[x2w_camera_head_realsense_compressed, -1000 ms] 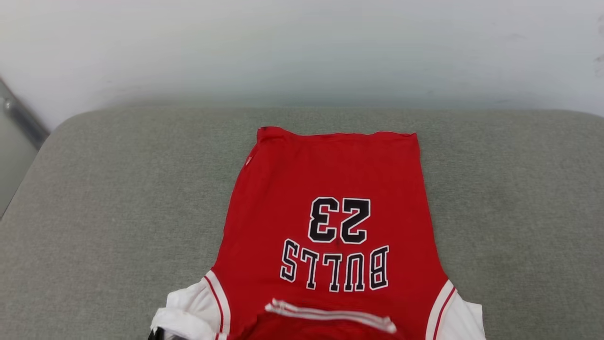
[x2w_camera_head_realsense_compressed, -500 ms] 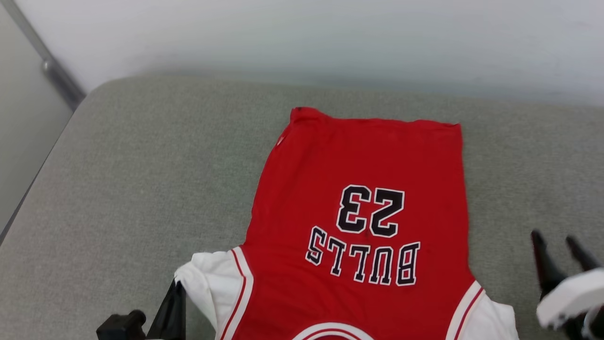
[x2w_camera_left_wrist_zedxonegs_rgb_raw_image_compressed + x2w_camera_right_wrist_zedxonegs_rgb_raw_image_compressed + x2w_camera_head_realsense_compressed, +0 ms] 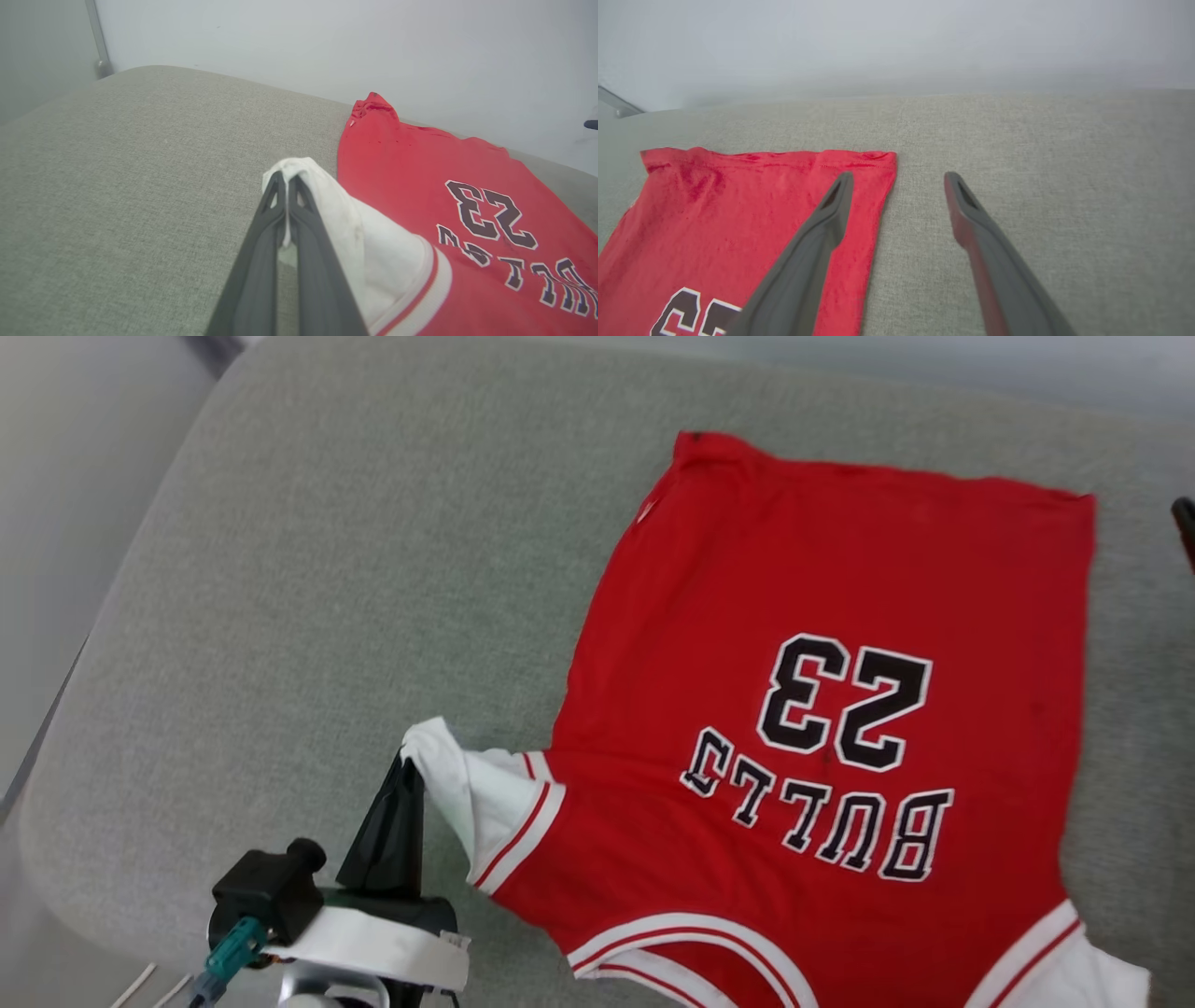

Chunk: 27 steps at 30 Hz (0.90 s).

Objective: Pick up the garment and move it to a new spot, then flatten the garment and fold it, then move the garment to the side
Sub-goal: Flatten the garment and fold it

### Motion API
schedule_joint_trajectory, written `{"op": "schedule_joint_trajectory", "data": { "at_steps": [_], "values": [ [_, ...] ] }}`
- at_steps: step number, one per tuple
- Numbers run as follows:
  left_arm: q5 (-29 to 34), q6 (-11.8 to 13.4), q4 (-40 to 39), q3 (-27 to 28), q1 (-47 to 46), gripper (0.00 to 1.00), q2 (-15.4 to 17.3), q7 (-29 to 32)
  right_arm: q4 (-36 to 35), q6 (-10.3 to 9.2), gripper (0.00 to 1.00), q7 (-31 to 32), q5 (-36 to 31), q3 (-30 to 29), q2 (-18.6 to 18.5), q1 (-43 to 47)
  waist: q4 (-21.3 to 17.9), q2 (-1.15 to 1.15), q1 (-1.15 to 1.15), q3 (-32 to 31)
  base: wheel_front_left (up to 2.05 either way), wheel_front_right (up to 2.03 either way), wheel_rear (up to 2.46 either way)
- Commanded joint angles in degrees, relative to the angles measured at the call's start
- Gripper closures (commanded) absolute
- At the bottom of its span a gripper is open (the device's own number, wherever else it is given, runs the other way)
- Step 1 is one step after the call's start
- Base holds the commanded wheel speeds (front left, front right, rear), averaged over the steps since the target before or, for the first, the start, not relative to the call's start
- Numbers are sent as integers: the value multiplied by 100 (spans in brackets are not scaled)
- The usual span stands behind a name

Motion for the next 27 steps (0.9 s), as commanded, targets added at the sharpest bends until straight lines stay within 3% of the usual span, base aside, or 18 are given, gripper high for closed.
{"op": "schedule_joint_trajectory", "data": {
  "at_steps": [1, 10, 21, 22, 24, 27],
  "values": [
    [-35, -20, -78, -56, -149, 100, -22, -39, 164, -1, 0, 342, -57, 48, -108, -401, 366, 0, -1, 453, 0, 0, 0],
    [-355, -49, -280, -460, -541, 100, -31, -35, 820, -2, 0, 1834, -587, 95, -426, -1688, 776, 0, -1, 1089, 0, 0, 0],
    [-367, -59, -356, -666, -674, 100, -30, -35, 1666, -4, 0, 3157, -1131, -153, 122, -1186, 791, 0, -1, 1295, 0, 0, 0],
    [-356, -60, -351, -676, -683, 100, -31, -35, 1698, -5, 54, 3249, -1191, -192, 154, -1172, 785, 0, -1, 1294, 0, 0, 0],
    [-336, -62, -330, -686, -701, 100, -30, -35, 1659, -5, 100, 3341, -1266, -217, 212, -1219, 774, 0, -1, 1282, 0, 0, 0],
    [-328, -62, -282, -690, -701, 100, -29, -35, 1443, -2, 100, 3157, -1331, -135, 195, -1380, 768, 0, -1, 1217, 0, 0, 0]
  ]
}}
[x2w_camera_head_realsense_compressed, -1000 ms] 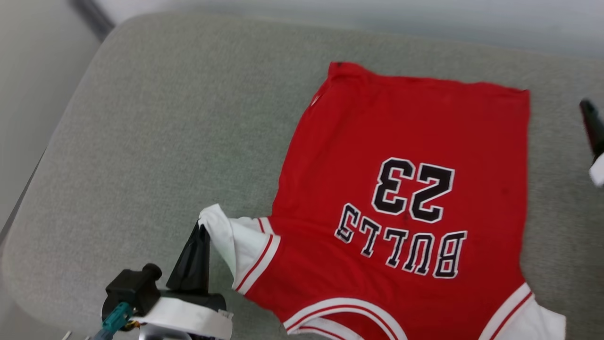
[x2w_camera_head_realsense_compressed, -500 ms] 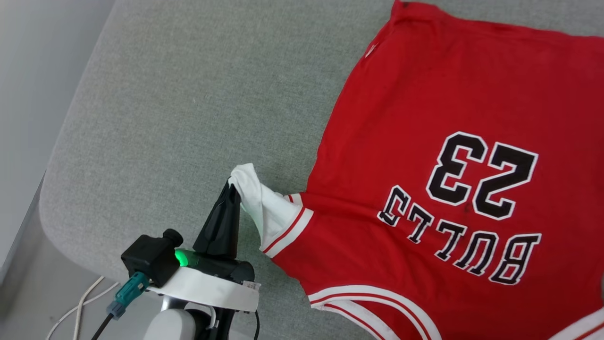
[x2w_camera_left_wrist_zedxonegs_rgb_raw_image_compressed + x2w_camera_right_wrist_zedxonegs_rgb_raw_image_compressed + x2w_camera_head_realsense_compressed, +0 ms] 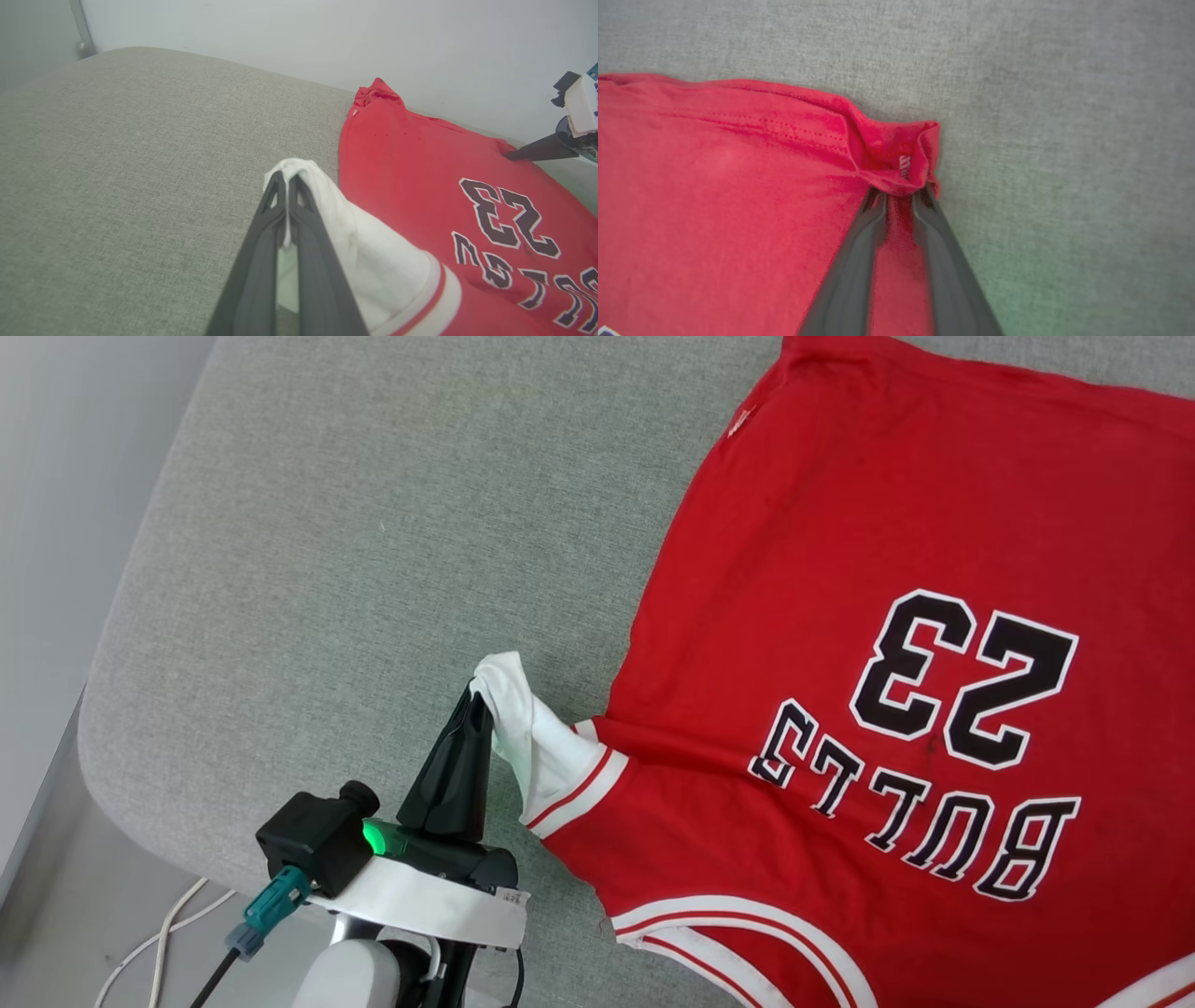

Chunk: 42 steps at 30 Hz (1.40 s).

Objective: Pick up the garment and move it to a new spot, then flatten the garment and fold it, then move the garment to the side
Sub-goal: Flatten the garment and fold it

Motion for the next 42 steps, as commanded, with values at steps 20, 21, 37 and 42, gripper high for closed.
{"op": "schedule_joint_trajectory", "data": {
  "at_steps": [20, 21, 37, 42],
  "values": [
    [384, -6, 563, 775, 615, 100, 89, -29, -825, -3, 100, -417, 767, 1093, -716, 1394, -1041, 0, 0, -1696, 0, 0, 0],
    [415, -4, 596, 842, 657, 100, 107, -28, -951, -2, 100, -408, 828, 1135, -759, 1588, -1142, 0, 0, -1787, 0, 0, 0],
    [534, 126, 994, 1322, 1266, 100, 280, -22, -3659, -3, 100, -369, 1303, 628, -263, 5729, -2497, 0, 0, -2562, 0, 0, 0],
    [547, 140, 1065, 1289, 1339, 100, 348, 0, -3922, -3, 100, -530, 1263, 282, 462, 6865, -2685, 0, 0, -2595, 0, 0, 0]
  ]
}}
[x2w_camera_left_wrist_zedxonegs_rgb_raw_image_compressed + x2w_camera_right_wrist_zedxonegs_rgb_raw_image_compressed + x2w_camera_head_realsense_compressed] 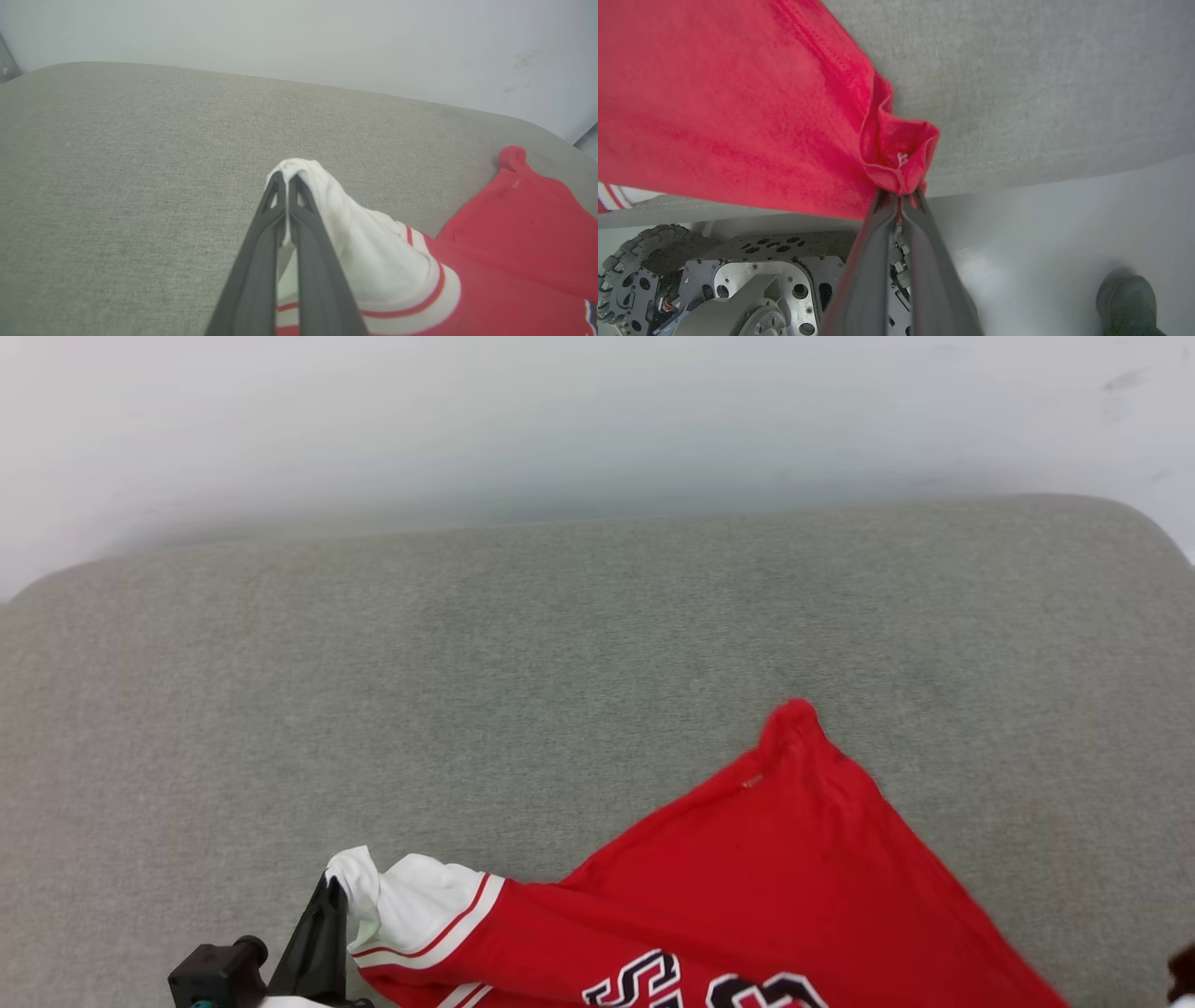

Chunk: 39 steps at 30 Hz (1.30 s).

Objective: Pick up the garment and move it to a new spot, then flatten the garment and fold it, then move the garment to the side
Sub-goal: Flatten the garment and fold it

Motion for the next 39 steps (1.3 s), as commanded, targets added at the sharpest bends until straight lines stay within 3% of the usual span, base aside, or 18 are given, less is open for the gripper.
{"op": "schedule_joint_trajectory", "data": {
  "at_steps": [1, 2, 3, 4, 7, 12, 17, 20, 24, 31, 35, 39],
  "values": [
    [4, 21, 4, -5, 46, 100, 28, -7, -35, -4, 100, -83, -19, -92, 195, 226, -83, 0, 1, -34, 0, 0, 0],
    [7, 20, 7, -6, 48, 100, 36, -8, -26, -4, 90, -133, -23, -136, 342, 374, -100, 0, 1, -34, 0, 0, 0],
    [6, 26, 7, -12, 41, 100, 43, -8, -18, -4, 62, -196, -19, -187, 481, 484, -114, 0, 1, -30, 0, 0, 0],
    [3, 33, 4, -18, 29, 100, 48, -6, -32, -4, 0, -311, -6, -237, 608, 544, -126, 0, 1, -24, 0, 0, 0],
    [-4, 34, -24, -53, -6, 100, 50, 4, -64, -3, 0, -810, 49, -369, 853, 631, -149, 0, 1, -15, 0, 0, 0],
    [-20, 43, -87, -99, -47, 100, 59, 12, -60, -3, 0, -2302, 14, -488, 992, 304, -164, 0, 1, 23, 0, 0, 0],
    [-29, 41, -185, -160, -154, 100, 58, 25, 212, -3, 0, -3839, -69, -433, 875, -337, -124, 0, 1, 147, 0, 0, 0],
    [-29, 31, -257, -213, -236, 100, 65, 30, 535, -3, 0, -4197, -14, -230, 693, -803, -56, 0, 1, 275, 0, 0, 0],
    [-44, 15, -391, -278, -412, 100, 50, 20, 948, -3, 0, -3823, 238, 195, 269, -1514, 97, 0, 1, 500, 0, 0, 0],
    [-67, -24, -478, -407, -755, 100, 8, -12, 967, -3, 0, -1824, 616, 1004, -584, -2617, 417, 0, 1, 936, 0, 0, 0],
    [-81, -49, -493, -460, -929, 100, -12, -30, 926, -3, 0, -898, 798, 1574, -805, -3147, 572, 0, 1, 1197, 0, 0, 0],
    [-80, -68, -493, -520, -1106, 100, -22, -38, 1100, -3, 0, -614, 932, 2102, -921, -3638, 700, 0, 1, 1470, 0, 0, 0]
  ]
}}
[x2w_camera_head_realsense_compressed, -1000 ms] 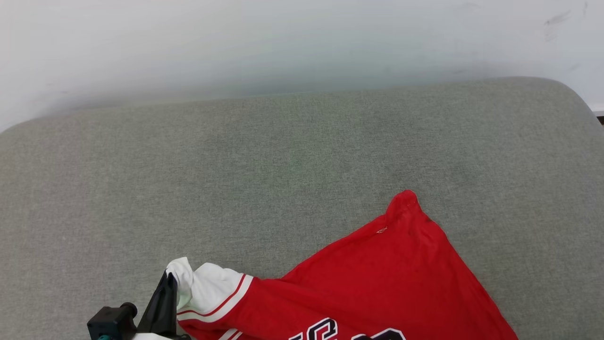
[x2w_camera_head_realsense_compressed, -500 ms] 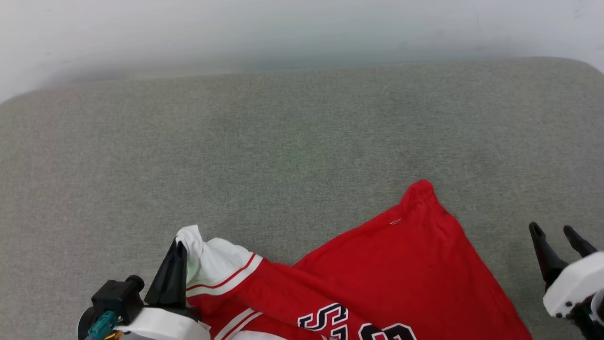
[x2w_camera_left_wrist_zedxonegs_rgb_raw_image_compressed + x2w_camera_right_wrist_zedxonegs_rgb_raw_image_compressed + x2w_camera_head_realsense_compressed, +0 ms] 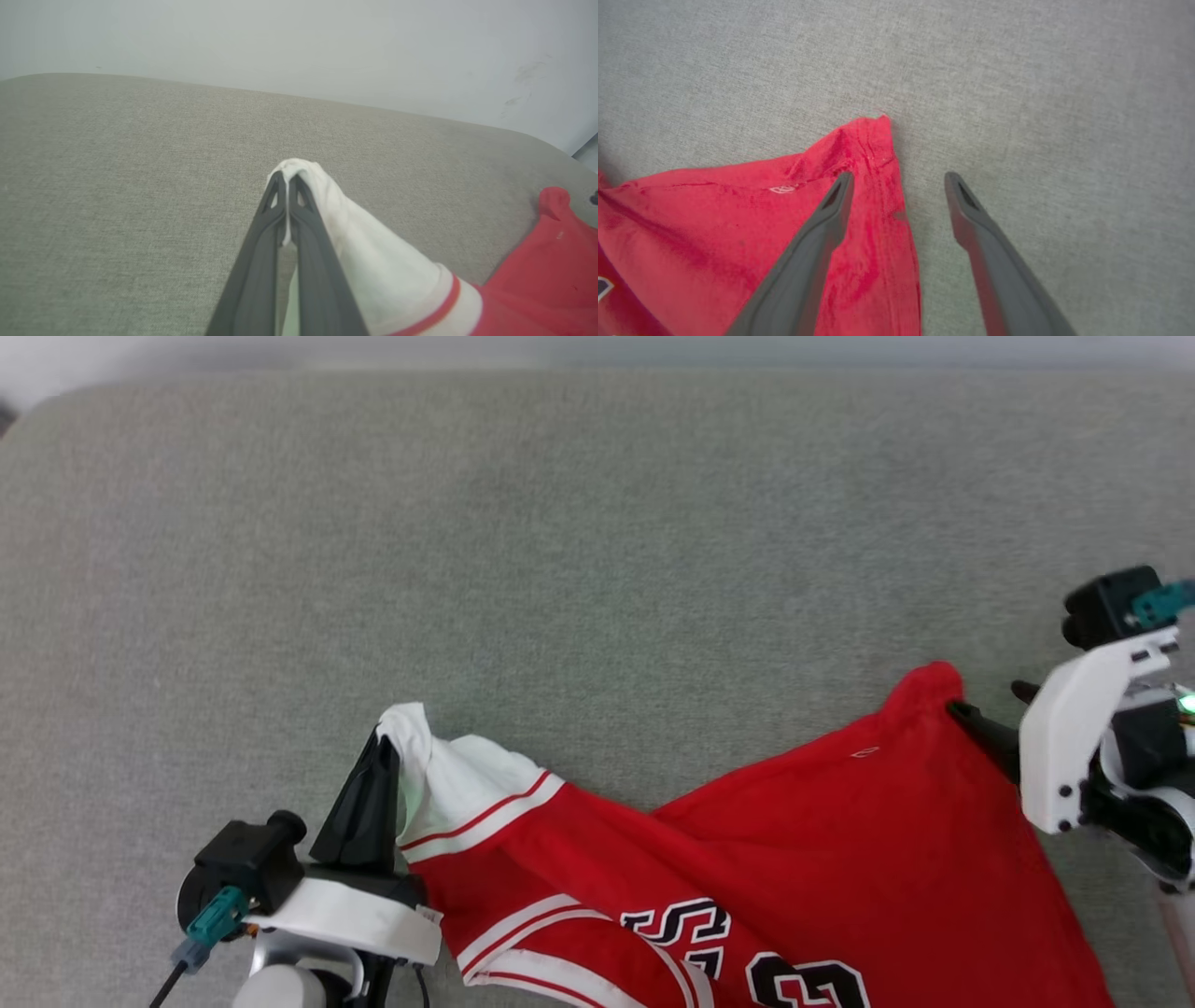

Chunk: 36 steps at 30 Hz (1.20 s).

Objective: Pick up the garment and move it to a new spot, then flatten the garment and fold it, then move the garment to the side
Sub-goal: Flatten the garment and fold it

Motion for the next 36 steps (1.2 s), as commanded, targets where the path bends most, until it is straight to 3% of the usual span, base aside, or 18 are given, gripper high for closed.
{"op": "schedule_joint_trajectory", "data": {
  "at_steps": [1, 5, 11, 12, 13, 14, 19, 26, 36],
  "values": [
    [-13, -22, -2, -20, -146, 100, -14, -37, 151, -2, 0, 30, 82, 211, -71, -216, 172, 0, -1, 251, 0, 0, 0],
    [-30, -40, -3, -34, -274, 100, -18, -40, 561, -2, 0, 62, 319, 632, -113, -533, 256, 0, -1, 459, 0, 0, 0],
    [-37, -60, 12, 1, -306, 100, -32, -42, 1235, -1, 0, 612, 742, 1303, -102, -511, 278, 0, -1, 568, 0, 0, 0],
    [-35, -63, 18, 9, -307, 100, -34, -42, 1296, -1, 51, 658, 766, 1367, -114, -523, 276, 0, -1, 568, 0, 0, 0],
    [-32, -60, 23, 11, -309, 100, -37, -42, 1335, -1, 82, 676, 792, 1417, -126, -550, 274, 0, -1, 566, 0, 0, 0],
    [-27, -58, 34, 12, -309, 100, -39, -42, 1382, -1, 100, 686, 819, 1448, -139, -573, 273, 0, -1, 555, 0, 0, 0],
    [-24, -68, 48, 22, -322, 100, -11, -43, 1404, -2, 100, 563, 874, 1519, -182, -780, 260, 0, -1, 456, 0, 0, 0],
    [-75, -72, 16, 113, -461, 100, 110, -43, 1346, -2, 100, -177, 756, 1233, -239, -1315, 135, 0, -1, 14, 0, 0, 0],
    [-404, -75, 870, 280, -2130, 100, 415, 50, 1956, -3, 100, -1187, 39, 685, 225, -1964, -238, 0, -1, -623, 0, 0, 0]
  ]
}}
